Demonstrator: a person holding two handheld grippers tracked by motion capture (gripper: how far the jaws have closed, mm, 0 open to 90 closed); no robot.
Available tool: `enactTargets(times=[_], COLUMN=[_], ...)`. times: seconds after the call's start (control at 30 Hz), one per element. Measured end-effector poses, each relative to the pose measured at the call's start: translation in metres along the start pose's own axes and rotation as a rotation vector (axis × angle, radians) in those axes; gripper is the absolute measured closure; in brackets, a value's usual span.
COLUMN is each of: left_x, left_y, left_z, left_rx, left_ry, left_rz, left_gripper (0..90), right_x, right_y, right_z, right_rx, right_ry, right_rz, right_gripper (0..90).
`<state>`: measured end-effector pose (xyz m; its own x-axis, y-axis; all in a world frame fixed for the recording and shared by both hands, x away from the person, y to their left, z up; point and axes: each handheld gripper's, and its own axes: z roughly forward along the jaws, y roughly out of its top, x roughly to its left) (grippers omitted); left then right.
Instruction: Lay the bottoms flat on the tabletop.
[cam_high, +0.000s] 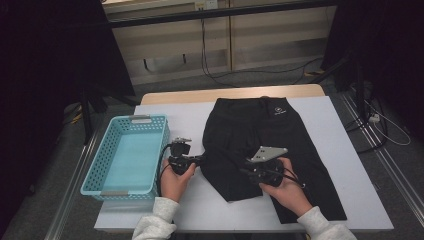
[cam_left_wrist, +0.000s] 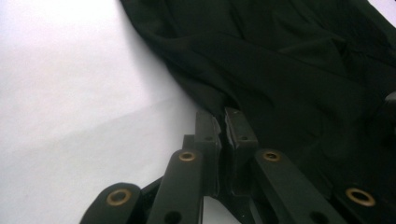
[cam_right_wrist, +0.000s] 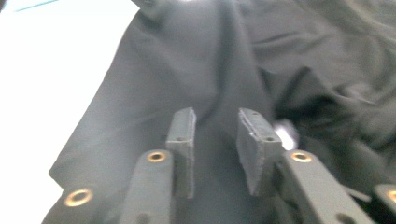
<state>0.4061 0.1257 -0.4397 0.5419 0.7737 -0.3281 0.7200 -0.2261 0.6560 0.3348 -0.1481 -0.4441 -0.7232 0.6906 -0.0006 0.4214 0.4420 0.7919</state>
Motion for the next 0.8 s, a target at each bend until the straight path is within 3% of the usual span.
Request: enactTargets(times=[0.17,0.3,0.33,0.43,0.53,0.6,0.63,0.73,0.8], left_x=[-0.003,-0.005,-0.005,-0.003,-0.005,-0.005,-0.005,-0.002,-0.001], left_y=[0.001,0.004,0.004,0.002,0.002,0.002,0.002,0.001,0.000], left_z=[-0.003,-0.008,-0.008,-0.006,-0.005,-0.005,-0.004,-0.002,0.000], left_rx=[-0.013,-0.036,-0.034,-0.037,-0.037,-0.042,-0.049,-0.044,-0.042], left_ry=[-0.025,-0.028,-0.027,-0.029,-0.035,-0.035,-0.032,-0.024,-0.016], left_rz=[0.005,0.011,0.012,0.003,0.011,0.013,0.012,0.010,0.012], left_gripper=[84.5,84.5,84.4,84.4,83.6,83.5,83.3,81.9,76.5], right_x=[0.024,0.039,0.040,0.037,0.034,0.028,0.022,0.005,-0.004], right_y=[-0.002,-0.002,-0.002,-0.001,0.000,0.002,0.004,0.007,0.005], right_z=[0.015,0.026,0.027,0.028,0.027,0.024,0.019,0.007,0.004], right_rx=[0.070,0.094,0.094,0.098,0.095,0.045,0.009,-0.053,-0.058], right_ry=[0.104,0.132,0.131,0.122,0.131,0.139,0.131,0.074,0.049], right_rz=[-0.067,-0.099,-0.081,-0.074,-0.060,-0.006,0.036,0.081,0.109], right_gripper=[60.4,62.1,64.9,86.4,88.8,89.1,89.2,89.3,89.2])
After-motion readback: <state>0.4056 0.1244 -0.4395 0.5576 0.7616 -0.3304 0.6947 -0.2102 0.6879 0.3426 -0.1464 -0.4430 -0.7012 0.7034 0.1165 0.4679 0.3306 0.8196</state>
